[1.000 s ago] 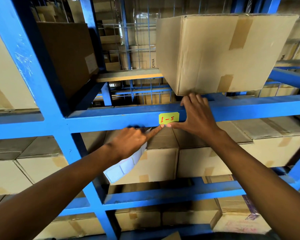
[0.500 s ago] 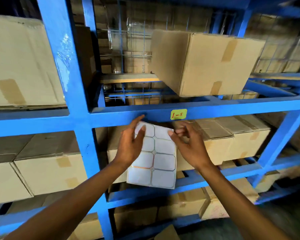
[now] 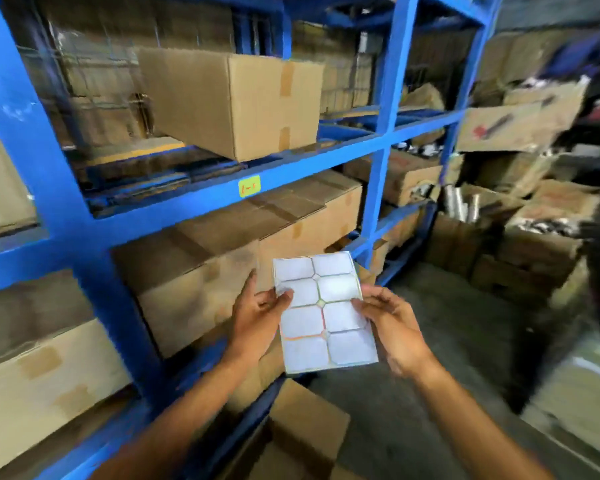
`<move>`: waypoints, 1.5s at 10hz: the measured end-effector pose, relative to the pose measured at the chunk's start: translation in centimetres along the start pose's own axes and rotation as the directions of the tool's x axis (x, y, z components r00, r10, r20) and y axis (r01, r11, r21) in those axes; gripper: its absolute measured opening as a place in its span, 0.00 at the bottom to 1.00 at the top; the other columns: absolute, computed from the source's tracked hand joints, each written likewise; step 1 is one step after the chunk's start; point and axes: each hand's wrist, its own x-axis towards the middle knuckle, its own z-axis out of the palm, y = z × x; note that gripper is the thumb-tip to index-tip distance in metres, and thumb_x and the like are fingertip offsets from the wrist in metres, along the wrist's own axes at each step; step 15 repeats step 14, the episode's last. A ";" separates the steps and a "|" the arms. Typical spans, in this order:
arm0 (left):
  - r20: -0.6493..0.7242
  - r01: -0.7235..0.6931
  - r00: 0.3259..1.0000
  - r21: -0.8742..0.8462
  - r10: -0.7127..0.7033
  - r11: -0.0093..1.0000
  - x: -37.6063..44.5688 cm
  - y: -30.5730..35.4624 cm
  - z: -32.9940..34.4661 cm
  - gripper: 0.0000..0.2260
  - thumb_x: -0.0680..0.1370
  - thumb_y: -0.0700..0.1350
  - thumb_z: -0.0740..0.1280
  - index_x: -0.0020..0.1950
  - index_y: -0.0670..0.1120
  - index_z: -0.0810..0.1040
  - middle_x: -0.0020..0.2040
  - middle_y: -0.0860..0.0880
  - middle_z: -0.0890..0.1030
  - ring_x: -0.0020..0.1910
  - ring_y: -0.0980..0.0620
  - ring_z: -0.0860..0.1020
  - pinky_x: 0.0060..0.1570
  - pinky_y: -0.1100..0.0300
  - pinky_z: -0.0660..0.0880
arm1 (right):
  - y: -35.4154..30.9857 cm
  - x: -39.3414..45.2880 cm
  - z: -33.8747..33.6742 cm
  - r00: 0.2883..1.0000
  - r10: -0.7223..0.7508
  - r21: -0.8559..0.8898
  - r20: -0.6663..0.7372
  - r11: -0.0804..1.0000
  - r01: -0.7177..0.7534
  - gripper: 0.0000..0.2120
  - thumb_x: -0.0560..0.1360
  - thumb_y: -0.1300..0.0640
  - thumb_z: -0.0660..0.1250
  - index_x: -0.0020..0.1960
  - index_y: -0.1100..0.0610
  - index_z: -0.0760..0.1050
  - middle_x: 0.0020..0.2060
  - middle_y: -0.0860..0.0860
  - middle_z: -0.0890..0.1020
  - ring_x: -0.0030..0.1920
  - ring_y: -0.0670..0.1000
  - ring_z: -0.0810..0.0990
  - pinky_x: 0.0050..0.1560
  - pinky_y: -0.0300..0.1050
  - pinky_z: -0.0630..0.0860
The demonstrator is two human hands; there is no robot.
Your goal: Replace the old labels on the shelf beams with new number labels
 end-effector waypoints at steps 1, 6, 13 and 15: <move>0.206 0.041 0.978 0.004 -0.041 0.999 -2.2 -0.7 5.6 0.21 0.75 0.33 0.67 0.67 0.42 0.68 0.46 0.42 0.83 0.39 0.55 0.81 0.40 0.64 0.77 | -1.0 -3.3 -5.9 0.983 -0.033 -0.069 -0.181 0.997 0.021 0.08 0.72 0.70 0.66 0.47 0.59 0.78 0.43 0.56 0.84 0.42 0.51 0.80 0.46 0.44 0.78; 0.815 0.033 0.526 0.268 -0.245 0.963 -24.3 -9.4 30.5 0.25 0.73 0.36 0.70 0.66 0.48 0.64 0.42 0.44 0.82 0.39 0.47 0.80 0.42 0.55 0.77 | 1.0 -30.6 -30.2 0.479 -0.034 -0.253 -0.877 0.881 -0.400 0.09 0.70 0.68 0.64 0.45 0.59 0.79 0.34 0.52 0.79 0.35 0.50 0.75 0.37 0.42 0.71; 0.909 -0.468 -0.139 0.289 -0.392 0.835 -38.0 -13.4 34.2 0.11 0.74 0.39 0.66 0.56 0.43 0.77 0.37 0.46 0.79 0.29 0.51 0.76 0.37 0.55 0.77 | 5.2 -45.0 -31.8 0.193 0.061 -0.170 -0.979 0.277 -0.946 0.13 0.70 0.58 0.65 0.53 0.61 0.78 0.52 0.59 0.81 0.51 0.60 0.79 0.45 0.49 0.77; 0.932 -0.424 -0.108 0.271 -0.345 0.864 -36.1 -12.6 33.8 0.12 0.75 0.41 0.67 0.58 0.45 0.76 0.35 0.47 0.79 0.27 0.55 0.75 0.34 0.61 0.74 | 5.4 -43.1 -30.8 0.286 -0.002 -0.280 -0.958 0.224 -0.934 0.13 0.71 0.56 0.65 0.54 0.60 0.76 0.55 0.60 0.78 0.56 0.61 0.76 0.52 0.51 0.75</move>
